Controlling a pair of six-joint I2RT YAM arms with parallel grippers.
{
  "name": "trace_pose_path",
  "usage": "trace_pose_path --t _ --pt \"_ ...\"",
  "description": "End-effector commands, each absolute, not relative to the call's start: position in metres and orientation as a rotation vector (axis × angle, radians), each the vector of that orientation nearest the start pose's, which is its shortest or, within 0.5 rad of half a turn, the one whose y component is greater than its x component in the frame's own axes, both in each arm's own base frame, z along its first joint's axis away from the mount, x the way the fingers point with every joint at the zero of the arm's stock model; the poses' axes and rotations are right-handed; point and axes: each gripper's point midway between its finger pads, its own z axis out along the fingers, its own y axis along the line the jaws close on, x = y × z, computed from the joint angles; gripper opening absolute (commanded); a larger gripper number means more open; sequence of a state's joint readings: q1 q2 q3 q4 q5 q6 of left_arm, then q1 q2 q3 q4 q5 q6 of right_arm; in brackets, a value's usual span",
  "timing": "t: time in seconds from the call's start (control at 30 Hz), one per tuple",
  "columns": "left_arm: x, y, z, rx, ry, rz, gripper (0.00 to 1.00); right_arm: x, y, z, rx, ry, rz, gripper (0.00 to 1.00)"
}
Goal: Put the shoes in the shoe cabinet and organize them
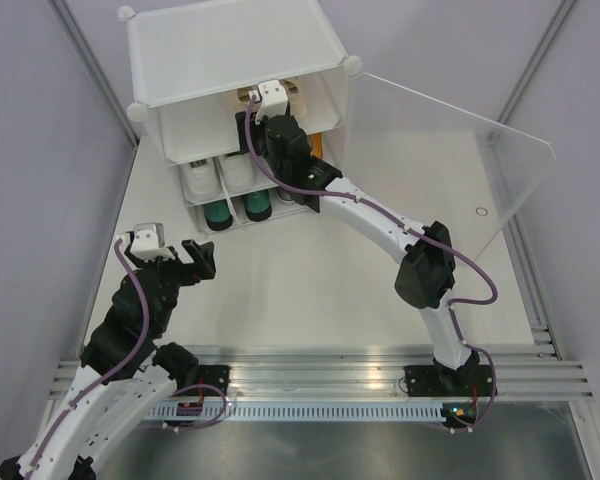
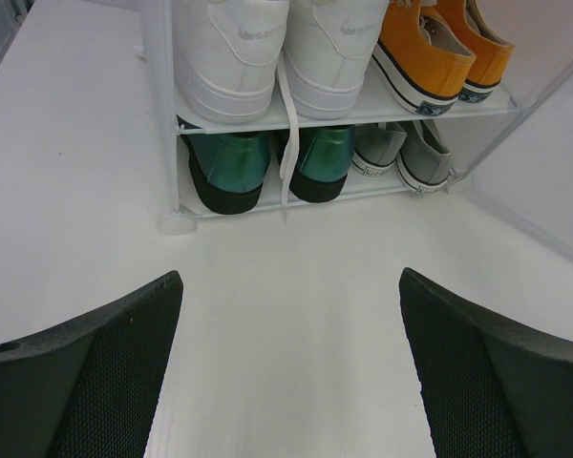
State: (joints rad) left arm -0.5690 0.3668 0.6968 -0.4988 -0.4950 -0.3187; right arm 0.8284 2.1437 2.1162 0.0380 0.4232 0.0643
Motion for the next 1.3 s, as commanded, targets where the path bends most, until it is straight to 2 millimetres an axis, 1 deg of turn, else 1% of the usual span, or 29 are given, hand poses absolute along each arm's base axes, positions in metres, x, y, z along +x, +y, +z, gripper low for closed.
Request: trace_pose_path --t 0.0,0.03,0.1,0.13,0.23,0.3,0.33,0.37,0.43,0.47,0.53,0.57,0.63,0.67,0.7,0.73,0.77,0.8,0.83,0.87,0.9,0.93,0.97,1.0,1.03,1.07,1.13,1.17,1.27 --pt "0.219 -0.054 0.271 -0.126 1.696 -0.219 0.96 0.498 0.423 0.356 -0.228 1.538 0.374 0.49" --pt "0.22 -0.054 0.27 -0.126 1.697 -0.217 0.96 0.497 0.423 0.355 -0.23 1.543 0.374 0.6" --pt "0.22 -0.054 0.27 -0.127 1.699 -0.215 0.96 0.494 0.422 0.361 -0.225 1.541 0.387 0.69" --pt "0.22 -0.054 0.271 -0.127 1.697 -0.213 0.96 0.492 0.422 0.36 -0.236 1.548 0.392 0.79" --pt "0.22 -0.054 0.271 -0.127 1.696 -0.215 0.96 0.483 0.419 0.372 -0.242 1.539 0.425 0.89" --pt "0.22 -0.054 0.27 -0.124 1.699 -0.212 0.96 0.476 0.414 0.387 -0.235 1.523 0.454 0.95" --pt "0.22 -0.054 0.27 -0.125 1.7 -0.21 0.96 0.474 0.414 0.388 -0.24 1.527 0.459 0.98" --pt "0.22 -0.054 0.269 -0.124 1.7 -0.209 0.96 0.469 0.411 0.4 -0.237 1.51 0.479 0.98" --pt "0.22 -0.052 0.269 -0.129 1.699 -0.203 0.96 0.464 0.408 0.402 -0.235 1.512 0.493 0.98" --pt "0.22 -0.052 0.27 -0.131 1.697 -0.202 0.96 0.457 0.404 0.414 -0.231 1.498 0.51 0.98" --pt "0.22 -0.051 0.271 -0.136 1.693 -0.199 0.96 0.451 0.4 0.409 -0.24 1.524 0.508 0.98" --pt "0.22 -0.051 0.27 -0.135 1.696 -0.195 0.96 0.446 0.394 0.42 -0.232 1.512 0.517 0.98" --pt "0.22 -0.05 0.27 -0.139 1.694 -0.191 0.96 0.439 0.39 0.416 -0.237 1.529 0.524 0.98" --pt "0.22 -0.049 0.27 -0.14 1.695 -0.187 0.96 0.431 0.383 0.428 -0.235 1.514 0.538 0.98" --pt "0.22 -0.049 0.269 -0.14 1.696 -0.185 0.96 0.426 0.383 0.417 -0.262 1.539 0.545 0.98" --pt "0.22 -0.049 0.27 -0.142 1.694 -0.184 0.96 0.421 0.381 0.416 -0.275 1.542 0.553 0.98" --pt "0.22 -0.048 0.27 -0.145 1.693 -0.181 0.96 0.41 0.373 0.431 -0.275 1.521 0.575 0.98" --pt "0.22 -0.048 0.269 -0.144 1.696 -0.179 0.96 0.402 0.374 0.42 -0.319 1.543 0.591 0.98" --pt "0.22 -0.048 0.27 -0.147 1.692 -0.18 0.96 0.396 0.37 0.421 -0.334 1.545 0.597 0.97" --pt "0.22 -0.047 0.269 -0.148 1.694 -0.174 0.96 0.383 0.36 0.438 -0.34 1.517 0.611 0.95" --pt "0.22 -0.046 0.27 -0.15 1.692 -0.173 0.96 0.375 0.356 0.43 -0.368 1.54 0.614 0.9" --pt "0.22 -0.047 0.269 -0.148 1.695 -0.173 0.96 0.368 0.35 0.434 -0.373 1.537 0.616 0.85" --pt "0.221 -0.045 0.269 -0.153 1.693 -0.169 0.96 0.353 0.333 0.456 -0.367 1.494 0.623 0.69" --pt "0.22 -0.045 0.271 -0.154 1.689 -0.171 0.96 0.348 0.324 0.454 -0.362 1.498 0.604 0.62" --pt "0.22 -0.045 0.27 -0.155 1.69 -0.169 0.96 0.334 0.303 0.478 -0.33 1.449 0.602 0.53" --pt "0.22 -0.044 0.271 -0.159 1.686 -0.166 0.96 0.328 0.292 0.484 -0.319 1.435 0.58 0.38" --pt "0.22 -0.043 0.271 -0.163 1.684 -0.161 0.96 0.323 0.264 0.493 -0.264 1.425 0.514 0.32" --pt "0.22 -0.041 0.272 -0.168 1.68 -0.157 0.96 0.313 0.244 0.508 -0.232 1.393 0.498 0.32" --pt "0.219 -0.039 0.272 -0.178 1.674 -0.151 0.96 0.303 0.191 0.525 -0.112 1.367 0.371 0.33"
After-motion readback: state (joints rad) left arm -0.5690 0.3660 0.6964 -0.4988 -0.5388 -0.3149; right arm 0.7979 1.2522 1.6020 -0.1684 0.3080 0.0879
